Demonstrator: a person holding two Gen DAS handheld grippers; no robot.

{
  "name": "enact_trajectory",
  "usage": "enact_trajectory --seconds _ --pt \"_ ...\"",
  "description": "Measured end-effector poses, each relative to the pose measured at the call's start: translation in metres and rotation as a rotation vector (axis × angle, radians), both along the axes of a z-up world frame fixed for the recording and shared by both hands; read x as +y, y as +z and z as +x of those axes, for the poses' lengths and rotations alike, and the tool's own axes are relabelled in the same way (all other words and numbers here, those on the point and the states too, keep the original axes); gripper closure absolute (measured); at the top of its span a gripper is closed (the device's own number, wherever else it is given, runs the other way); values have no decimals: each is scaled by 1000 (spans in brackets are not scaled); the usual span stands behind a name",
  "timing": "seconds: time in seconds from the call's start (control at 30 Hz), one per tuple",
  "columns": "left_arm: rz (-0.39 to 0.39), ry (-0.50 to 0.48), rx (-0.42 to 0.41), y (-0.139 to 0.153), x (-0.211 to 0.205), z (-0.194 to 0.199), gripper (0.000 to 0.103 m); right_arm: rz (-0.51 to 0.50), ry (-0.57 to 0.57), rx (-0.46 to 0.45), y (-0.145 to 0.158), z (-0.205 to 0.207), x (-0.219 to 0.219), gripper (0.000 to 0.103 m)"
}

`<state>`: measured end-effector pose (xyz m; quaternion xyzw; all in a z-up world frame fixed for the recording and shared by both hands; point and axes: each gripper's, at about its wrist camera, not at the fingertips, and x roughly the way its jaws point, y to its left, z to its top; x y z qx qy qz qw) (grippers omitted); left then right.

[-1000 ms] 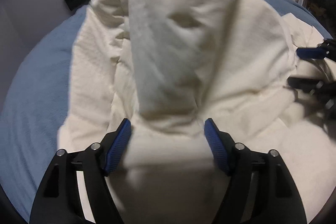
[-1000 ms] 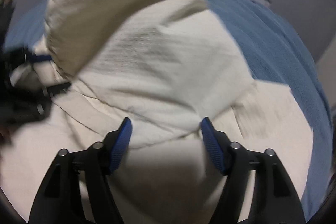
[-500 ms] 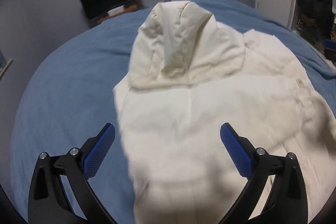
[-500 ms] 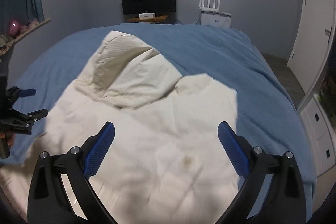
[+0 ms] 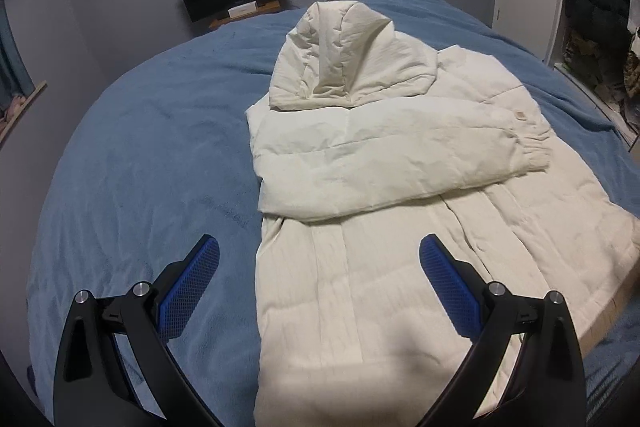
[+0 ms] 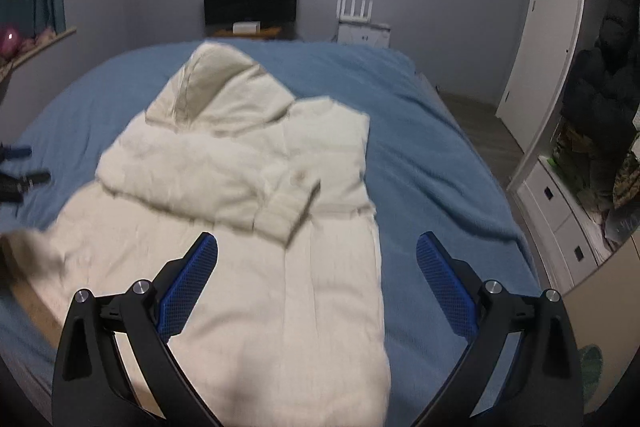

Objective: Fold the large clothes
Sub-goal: 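Move both tools to the tan-lined hem and grasp it, then lift the hem with both tools and fold it toward the hood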

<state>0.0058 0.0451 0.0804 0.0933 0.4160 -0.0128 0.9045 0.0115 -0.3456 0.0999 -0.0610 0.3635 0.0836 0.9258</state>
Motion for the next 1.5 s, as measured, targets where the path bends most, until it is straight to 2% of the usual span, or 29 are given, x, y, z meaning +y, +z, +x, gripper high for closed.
enact_trajectory --seconds 0.1,0.2,0.3,0.37,0.47,0.53,0.6,0.73,0.83,1.03,1.2,1.33,1.37,1.4,1.43,1.47,1.5 --pt "-2 13 13 10 10 -15 6 5 7 80 -11 -16 -8 8" --pt "-57 37 41 19 30 -28 7 64 3 179 -20 -28 -23 8" --pt "-99 49 98 20 48 -41 7 123 -19 271 -32 -36 -38 8" --pt "-96 48 129 16 52 -50 9 141 -15 337 -42 -41 -44 8" --pt "-115 53 200 0 58 -64 19 134 -1 363 -47 -49 -50 8" --pt "-144 60 266 -15 61 -69 36 118 3 375 -51 -53 -55 8" --pt "-180 73 330 -30 65 -71 43 116 5 396 -54 -55 -59 8" --pt "-243 90 381 -44 68 -75 43 115 24 429 -61 -61 -62 13" --pt "-249 86 402 -51 65 -76 43 123 31 445 -66 -64 -63 17" --pt "-231 54 433 -58 55 -75 36 152 25 476 -72 -59 -63 20" --pt "-219 42 439 -61 49 -75 36 203 29 518 -84 -44 -57 22" --pt "-204 39 447 -67 46 -73 36 199 3 542 -98 -33 -53 23" --pt "-198 34 445 -68 46 -73 38 188 -4 534 -100 -31 -51 32" --pt "-196 33 436 -68 47 -74 53 174 -10 525 -100 -31 -50 45" --pt "-194 35 428 -68 47 -74 61 160 -15 510 -100 -31 -50 53" --pt "-215 29 425 -67 48 -75 68 157 -17 494 -97 -32 -50 69" --pt "-229 26 419 -65 50 -75 74 170 -13 473 -93 -33 -51 72"
